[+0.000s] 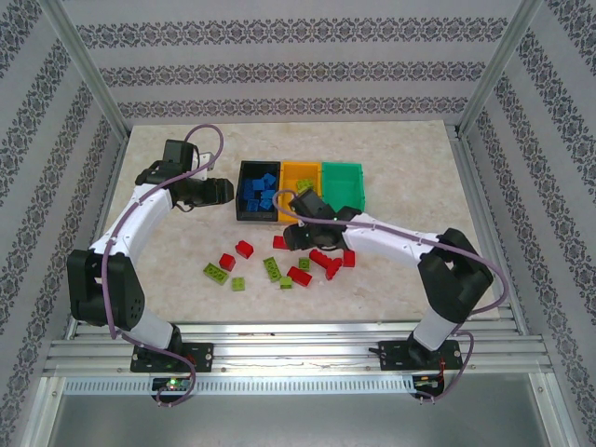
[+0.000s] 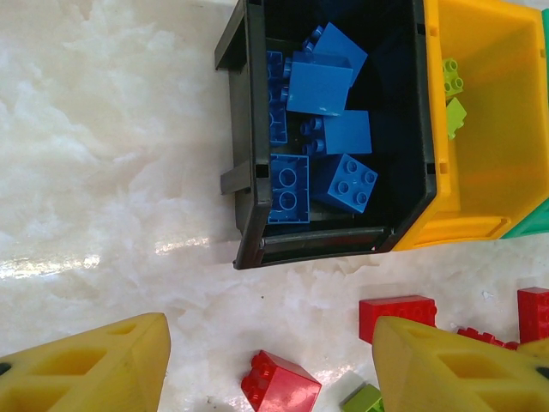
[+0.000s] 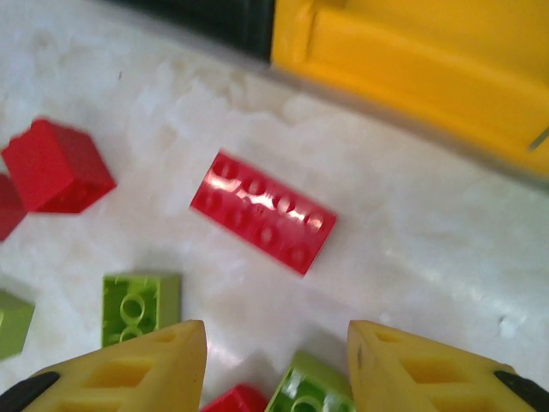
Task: Sort the legos into containers by color
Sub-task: Pick up the lego from the bottom-center of the table.
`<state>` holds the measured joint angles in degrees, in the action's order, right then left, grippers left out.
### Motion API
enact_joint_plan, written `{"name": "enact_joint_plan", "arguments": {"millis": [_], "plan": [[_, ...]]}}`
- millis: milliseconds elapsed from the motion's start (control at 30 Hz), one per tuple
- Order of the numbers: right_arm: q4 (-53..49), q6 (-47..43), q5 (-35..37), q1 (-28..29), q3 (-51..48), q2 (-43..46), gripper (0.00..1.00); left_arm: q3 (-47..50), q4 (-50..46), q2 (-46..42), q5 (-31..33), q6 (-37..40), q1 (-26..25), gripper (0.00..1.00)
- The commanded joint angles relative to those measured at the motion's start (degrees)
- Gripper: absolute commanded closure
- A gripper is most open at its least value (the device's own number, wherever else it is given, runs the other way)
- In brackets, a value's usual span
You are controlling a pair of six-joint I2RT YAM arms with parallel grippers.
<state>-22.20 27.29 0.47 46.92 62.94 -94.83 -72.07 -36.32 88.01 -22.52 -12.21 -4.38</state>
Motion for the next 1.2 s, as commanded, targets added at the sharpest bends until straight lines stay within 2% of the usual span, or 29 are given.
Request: {"name": "enact_joint_plan", "arguments": {"millis": [0, 367, 1167], "plan": [[-3.14, 3.52, 2.69, 1.89, -3.31, 2.88, 0.53, 0.27, 1.96, -1.17, -1.07, -0.10, 0.70, 0.36], [-1.53, 9.96, 3.00, 4.04, -8.25, 2.57, 0.53, 0.33, 2.08, -1.53, -1.41, -0.19, 0.70, 0.36], [-0.42, 9.27, 2.96, 4.05, -0.93, -9.05, 0.50, 0.28, 1.95, -1.42, -1.05, -0.10, 0.70, 0.36]]}}
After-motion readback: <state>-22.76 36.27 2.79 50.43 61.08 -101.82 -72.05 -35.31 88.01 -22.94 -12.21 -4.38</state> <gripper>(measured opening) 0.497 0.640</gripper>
